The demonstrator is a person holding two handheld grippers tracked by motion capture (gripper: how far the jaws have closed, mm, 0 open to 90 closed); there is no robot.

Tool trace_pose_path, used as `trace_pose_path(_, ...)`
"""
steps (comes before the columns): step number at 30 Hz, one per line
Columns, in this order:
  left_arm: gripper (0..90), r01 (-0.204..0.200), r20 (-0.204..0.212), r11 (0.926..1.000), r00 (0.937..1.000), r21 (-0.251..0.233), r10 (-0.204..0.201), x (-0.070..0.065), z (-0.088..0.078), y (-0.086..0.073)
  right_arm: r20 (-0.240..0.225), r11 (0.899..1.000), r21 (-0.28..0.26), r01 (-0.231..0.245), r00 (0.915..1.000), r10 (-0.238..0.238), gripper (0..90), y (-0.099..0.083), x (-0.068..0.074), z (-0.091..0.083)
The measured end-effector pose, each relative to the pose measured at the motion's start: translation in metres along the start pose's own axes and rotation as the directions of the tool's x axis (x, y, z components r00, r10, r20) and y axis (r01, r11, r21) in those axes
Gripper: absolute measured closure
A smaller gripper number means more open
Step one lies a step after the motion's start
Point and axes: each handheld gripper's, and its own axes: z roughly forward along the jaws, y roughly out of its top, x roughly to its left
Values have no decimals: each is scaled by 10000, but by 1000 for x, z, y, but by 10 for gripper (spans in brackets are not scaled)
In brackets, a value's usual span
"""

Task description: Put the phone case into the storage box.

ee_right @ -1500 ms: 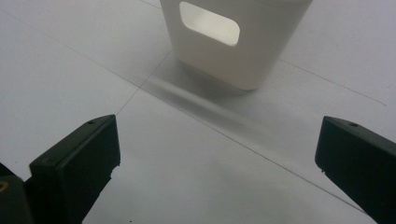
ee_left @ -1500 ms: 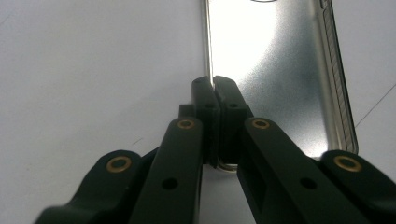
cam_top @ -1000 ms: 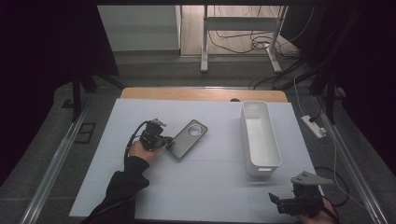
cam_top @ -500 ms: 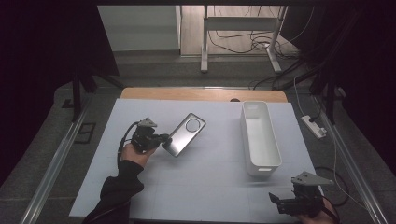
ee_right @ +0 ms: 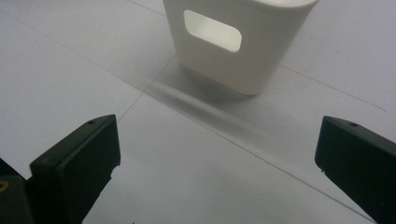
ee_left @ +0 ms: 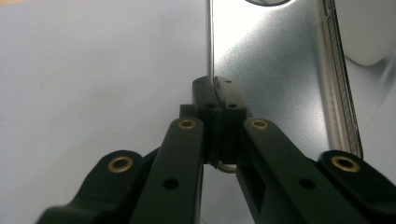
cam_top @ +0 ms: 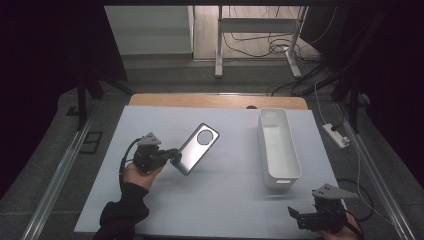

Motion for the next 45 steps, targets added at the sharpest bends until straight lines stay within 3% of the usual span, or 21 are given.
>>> trace_pose_path(16, 892, -173, 12, 9995, 9998, -268, 173, -25, -18, -15, -589, 9996, -297, 6, 9983, -23, 0, 1, 0, -3)
trace_pose_path(24, 892, -283, 50, 9993, 9996, -264, 284, -35, -23, -19, -1407, 9948, -979, -291, 9899, 151, 0, 9, 1, -9)
trace_pose_path(31, 892, -343, 106, 9991, 9993, -268, 346, -42, -24, -21, -1775, 9918, -1234, -345, 9840, 122, 0, 20, 3, -11)
trace_pose_path(45, 892, -488, 132, 9982, 9987, -356, 493, -52, -22, -21, -2177, 9928, -1165, 276, 9746, -527, 0, 49, 8, -5)
